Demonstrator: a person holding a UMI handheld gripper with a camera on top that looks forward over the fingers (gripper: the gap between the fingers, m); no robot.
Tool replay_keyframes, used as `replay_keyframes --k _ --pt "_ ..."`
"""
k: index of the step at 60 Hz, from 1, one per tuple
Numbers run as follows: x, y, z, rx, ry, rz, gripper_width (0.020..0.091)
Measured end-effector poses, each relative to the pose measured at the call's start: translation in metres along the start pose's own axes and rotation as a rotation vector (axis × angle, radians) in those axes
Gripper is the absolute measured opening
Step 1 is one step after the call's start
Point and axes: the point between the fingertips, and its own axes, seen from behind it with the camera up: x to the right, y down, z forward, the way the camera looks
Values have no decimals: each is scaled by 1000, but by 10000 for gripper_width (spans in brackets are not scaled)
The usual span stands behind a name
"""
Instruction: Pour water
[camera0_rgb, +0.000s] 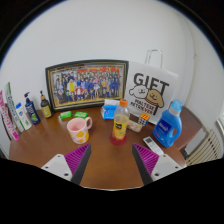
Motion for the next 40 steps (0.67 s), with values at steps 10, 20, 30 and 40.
replay_keyframes --k 10,20,30,40 --pt "-31 17 -92 -7 1 -30 854" --pt "-56 34 -146 -3 -7 -45 856" --pt "-63 51 -165 -13 -2 -41 854" --pt "-55 44 -172 13 42 -90 856"
